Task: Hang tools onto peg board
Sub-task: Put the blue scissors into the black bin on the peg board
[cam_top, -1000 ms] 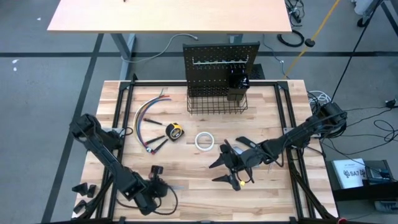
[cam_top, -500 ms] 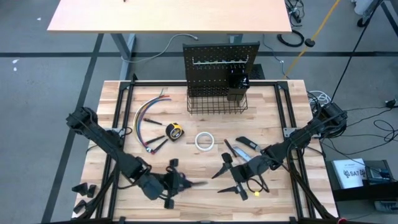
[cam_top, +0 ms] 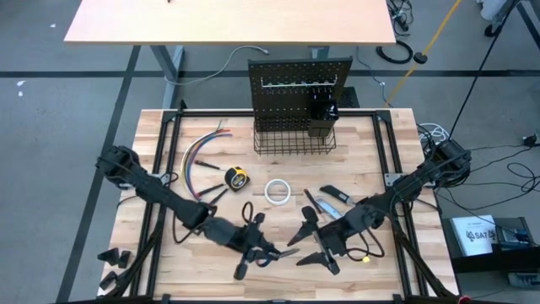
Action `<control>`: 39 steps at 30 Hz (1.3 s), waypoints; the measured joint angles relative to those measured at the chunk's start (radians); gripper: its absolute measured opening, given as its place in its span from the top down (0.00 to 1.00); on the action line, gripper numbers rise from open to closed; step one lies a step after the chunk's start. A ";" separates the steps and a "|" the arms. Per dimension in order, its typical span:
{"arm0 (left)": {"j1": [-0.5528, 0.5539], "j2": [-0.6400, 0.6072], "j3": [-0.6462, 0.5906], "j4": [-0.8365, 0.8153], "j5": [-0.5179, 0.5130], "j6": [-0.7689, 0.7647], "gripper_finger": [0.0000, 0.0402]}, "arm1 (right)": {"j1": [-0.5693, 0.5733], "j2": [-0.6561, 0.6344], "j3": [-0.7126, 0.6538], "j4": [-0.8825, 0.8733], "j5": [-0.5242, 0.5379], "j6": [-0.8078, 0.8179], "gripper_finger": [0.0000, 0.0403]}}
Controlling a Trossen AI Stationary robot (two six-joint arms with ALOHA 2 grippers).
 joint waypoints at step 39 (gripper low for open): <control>0.125 -0.047 0.002 -0.034 0.050 0.052 0.60 | -0.067 0.000 0.000 0.091 -0.153 0.167 0.99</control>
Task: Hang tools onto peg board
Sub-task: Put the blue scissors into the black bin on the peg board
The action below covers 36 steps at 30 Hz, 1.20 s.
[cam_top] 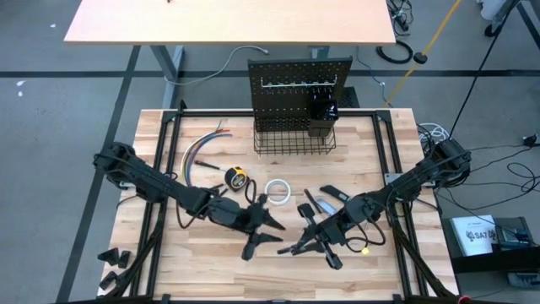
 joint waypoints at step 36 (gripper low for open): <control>-0.029 0.087 -0.098 0.119 -0.216 0.112 0.59 | -0.002 -0.092 0.000 -0.183 0.405 0.196 1.00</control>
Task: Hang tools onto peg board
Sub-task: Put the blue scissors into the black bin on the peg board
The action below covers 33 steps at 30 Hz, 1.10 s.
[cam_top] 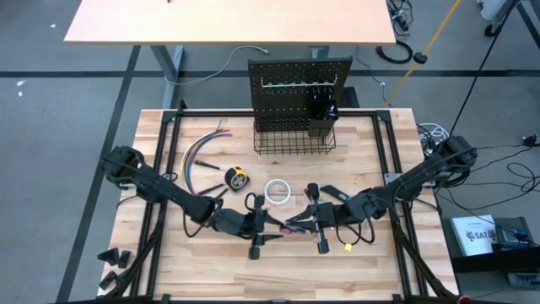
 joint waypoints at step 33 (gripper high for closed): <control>0.041 0.107 0.000 0.211 0.012 0.040 0.90 | 0.000 0.004 0.001 0.103 0.008 -0.090 0.99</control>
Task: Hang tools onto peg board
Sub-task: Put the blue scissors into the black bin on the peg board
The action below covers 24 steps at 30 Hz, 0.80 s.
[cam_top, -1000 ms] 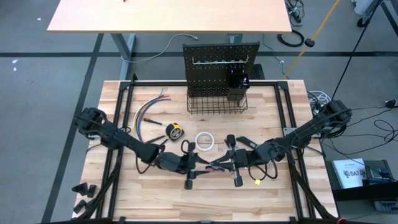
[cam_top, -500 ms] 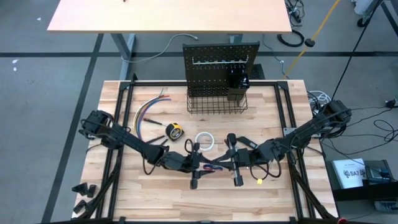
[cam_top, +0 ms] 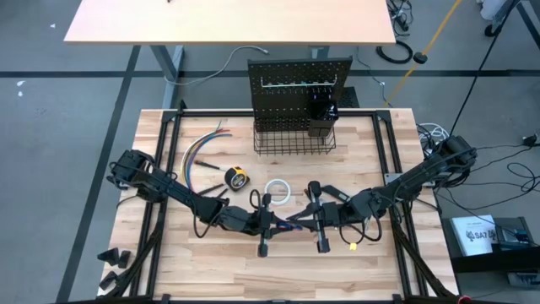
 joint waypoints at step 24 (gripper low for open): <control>-0.038 -0.229 0.000 -0.445 -0.106 -0.165 0.90 | 0.045 -0.116 0.000 -0.173 0.213 -0.494 0.21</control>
